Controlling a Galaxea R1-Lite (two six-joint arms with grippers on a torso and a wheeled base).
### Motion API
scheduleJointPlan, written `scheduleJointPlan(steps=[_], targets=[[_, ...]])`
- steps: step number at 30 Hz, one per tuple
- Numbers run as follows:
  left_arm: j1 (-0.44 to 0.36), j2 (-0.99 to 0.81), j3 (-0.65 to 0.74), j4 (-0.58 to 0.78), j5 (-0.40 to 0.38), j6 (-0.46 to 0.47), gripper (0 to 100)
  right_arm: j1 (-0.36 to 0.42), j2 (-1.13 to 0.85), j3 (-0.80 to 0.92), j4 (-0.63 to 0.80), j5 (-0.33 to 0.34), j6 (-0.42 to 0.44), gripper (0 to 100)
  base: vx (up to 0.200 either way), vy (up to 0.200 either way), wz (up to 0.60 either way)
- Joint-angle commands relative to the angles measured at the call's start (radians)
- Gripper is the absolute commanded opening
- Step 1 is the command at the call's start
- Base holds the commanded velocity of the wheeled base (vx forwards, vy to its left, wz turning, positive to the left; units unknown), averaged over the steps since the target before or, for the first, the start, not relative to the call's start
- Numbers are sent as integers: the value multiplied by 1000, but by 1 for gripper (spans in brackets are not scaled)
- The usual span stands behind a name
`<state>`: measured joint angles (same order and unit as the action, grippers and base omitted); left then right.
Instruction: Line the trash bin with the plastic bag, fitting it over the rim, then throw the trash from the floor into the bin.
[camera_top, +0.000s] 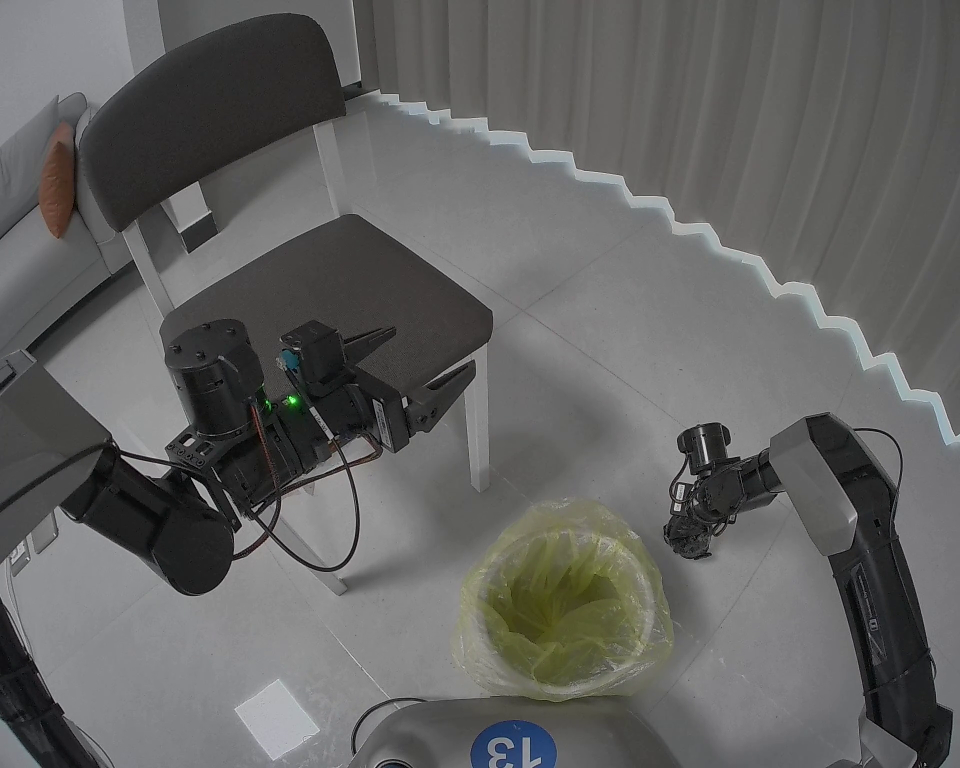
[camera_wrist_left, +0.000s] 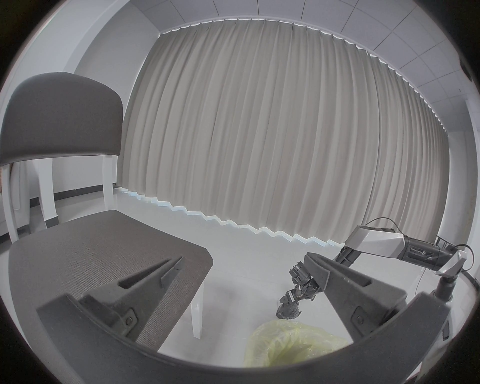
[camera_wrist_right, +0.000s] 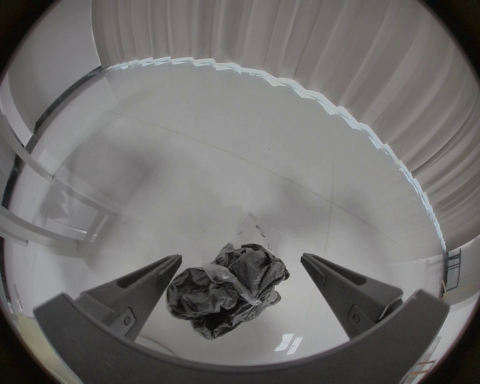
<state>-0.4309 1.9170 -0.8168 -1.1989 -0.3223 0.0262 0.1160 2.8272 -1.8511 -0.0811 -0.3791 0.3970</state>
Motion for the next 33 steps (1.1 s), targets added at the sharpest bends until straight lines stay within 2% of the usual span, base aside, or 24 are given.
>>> scheduleJointPlan(steps=[1, 10, 17, 31, 33], targets=[[0, 4, -5, 1, 0, 0, 100, 8, 6, 10, 3, 0, -1, 0, 0, 0, 0], [-3, -21, -12, 5, 2, 1, 100, 36, -45, 30, 41, -3, -6, 0, 0, 0, 0], [15, -124, -48, 125, -3, 1, 100, 64, -186, 128, 29, -12, -7, 0, 0, 0, 0], [6, -207, 18, 125, 0, 1, 100, 125, -417, 260, 15, -33, -12, 0, 0, 0, 0], [6, -224, 27, 125, 0, 1, 100, 136, -474, 300, 4, -67, -29, 0, 0, 0, 0]])
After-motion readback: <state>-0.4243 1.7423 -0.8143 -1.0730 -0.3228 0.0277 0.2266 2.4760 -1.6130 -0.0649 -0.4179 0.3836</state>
